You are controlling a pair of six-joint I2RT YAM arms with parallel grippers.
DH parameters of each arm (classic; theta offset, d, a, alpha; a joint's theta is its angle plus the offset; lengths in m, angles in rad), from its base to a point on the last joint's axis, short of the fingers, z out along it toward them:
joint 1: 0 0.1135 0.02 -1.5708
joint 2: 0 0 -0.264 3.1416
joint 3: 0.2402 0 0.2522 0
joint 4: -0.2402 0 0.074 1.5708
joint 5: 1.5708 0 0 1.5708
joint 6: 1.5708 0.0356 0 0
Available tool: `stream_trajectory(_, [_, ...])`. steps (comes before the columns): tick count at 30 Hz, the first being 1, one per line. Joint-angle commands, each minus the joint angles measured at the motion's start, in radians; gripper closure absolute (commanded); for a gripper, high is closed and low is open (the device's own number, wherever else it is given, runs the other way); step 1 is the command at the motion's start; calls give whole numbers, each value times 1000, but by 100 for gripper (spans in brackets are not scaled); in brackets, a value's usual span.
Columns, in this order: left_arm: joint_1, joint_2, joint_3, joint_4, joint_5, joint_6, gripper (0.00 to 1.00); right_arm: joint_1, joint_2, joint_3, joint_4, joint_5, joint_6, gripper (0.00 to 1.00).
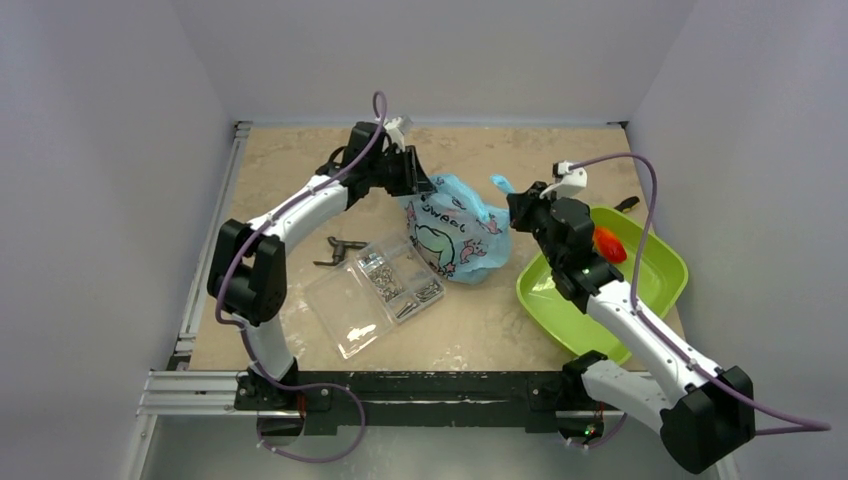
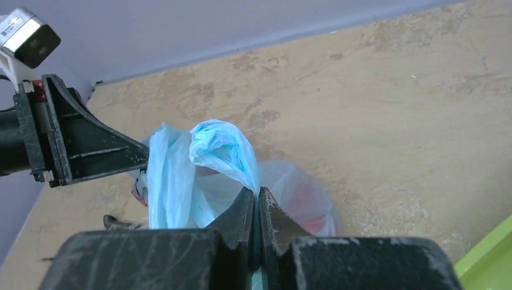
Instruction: Take the fake fruits out of the plastic bag
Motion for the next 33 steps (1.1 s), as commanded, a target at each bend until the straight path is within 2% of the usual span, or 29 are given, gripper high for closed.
stream_trajectory(1, [10,-104,17,-1,-116,101,64,-6,4,53,24,-73,-52,100])
stream_trajectory(7, [-57,-181,13,-30,-245,263,46,-6,35,79,-4,-112,-74,100])
stream_trajectory(11, [-162,-231,-15,-16,-350,447,39,-6,41,94,-32,-132,-100,100])
stream_trajectory(15, [-225,-286,-83,39,-382,551,38,-6,37,101,-58,-122,-125,100])
stream_trajectory(18, [-278,-336,-132,54,-418,652,33,-6,36,102,-71,-122,-127,100])
stream_trajectory(22, [-409,-405,-203,84,-533,818,25,-7,30,98,-81,-128,-120,100])
stream_trajectory(25, [-521,-455,-317,222,-627,966,17,-6,17,94,-87,-144,-116,100])
stream_trajectory(27, [-565,-461,-381,341,-713,1043,11,-8,0,73,-77,-148,-109,100])
stream_trajectory(30, [-579,-428,-360,363,-744,1055,5,-6,-41,25,-32,-159,-87,100])
stream_trajectory(33, [-608,-356,-311,383,-761,1095,5,-7,-57,4,-6,-171,-83,100])
